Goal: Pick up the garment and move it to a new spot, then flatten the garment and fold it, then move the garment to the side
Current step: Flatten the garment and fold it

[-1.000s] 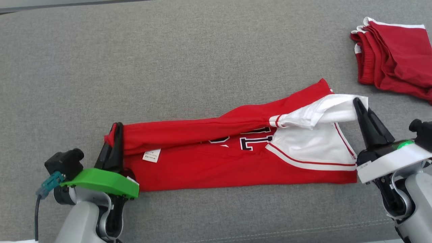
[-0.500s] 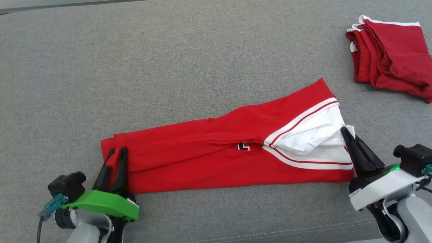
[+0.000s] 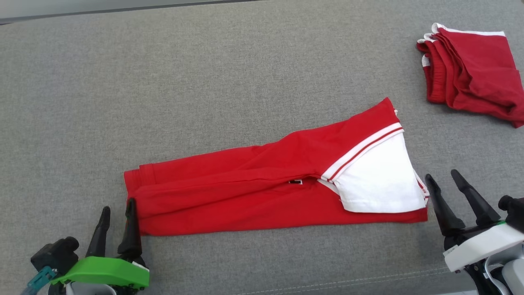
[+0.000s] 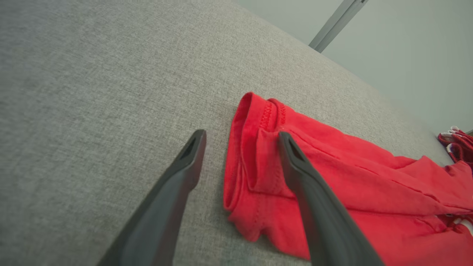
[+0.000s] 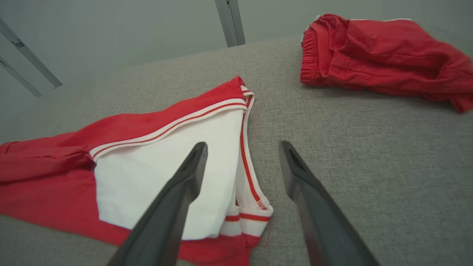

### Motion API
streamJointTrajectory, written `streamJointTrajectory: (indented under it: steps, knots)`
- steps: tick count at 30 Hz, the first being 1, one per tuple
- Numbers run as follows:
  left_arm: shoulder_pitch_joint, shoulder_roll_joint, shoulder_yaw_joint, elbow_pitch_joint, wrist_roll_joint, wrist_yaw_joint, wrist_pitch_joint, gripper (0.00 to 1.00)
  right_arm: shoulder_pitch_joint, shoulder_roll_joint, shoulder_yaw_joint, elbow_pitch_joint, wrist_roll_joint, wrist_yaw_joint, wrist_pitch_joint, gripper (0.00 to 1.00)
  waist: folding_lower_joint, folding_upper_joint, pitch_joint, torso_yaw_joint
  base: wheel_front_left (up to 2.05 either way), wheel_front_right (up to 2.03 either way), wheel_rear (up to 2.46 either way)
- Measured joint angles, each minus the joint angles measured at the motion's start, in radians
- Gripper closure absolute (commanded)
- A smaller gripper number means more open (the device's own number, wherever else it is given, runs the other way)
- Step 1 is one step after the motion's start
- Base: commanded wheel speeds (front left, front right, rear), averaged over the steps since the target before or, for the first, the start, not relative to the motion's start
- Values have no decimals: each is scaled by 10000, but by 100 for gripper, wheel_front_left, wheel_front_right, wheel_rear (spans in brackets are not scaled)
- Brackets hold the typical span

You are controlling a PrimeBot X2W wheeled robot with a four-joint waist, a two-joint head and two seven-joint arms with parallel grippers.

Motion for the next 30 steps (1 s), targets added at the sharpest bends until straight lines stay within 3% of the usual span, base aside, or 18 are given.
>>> streamJointTrajectory:
  steps: [9,17,30]
  knots:
    - [383,-10,815,-1091,107,75,-2,0,490,-92,-1104,-115,357,0,0,0,0,0,-428,49,0,0,0]
    - [-169,-88,263,-2054,514,-61,-2,0,-3,-560,128,393,1080,2,219,0,0,0,-710,-66,0,0,0]
    - [-326,-272,-422,-2443,809,-102,-2,0,-1760,-1035,1068,1450,2263,0,2393,0,0,0,-570,281,0,0,0]
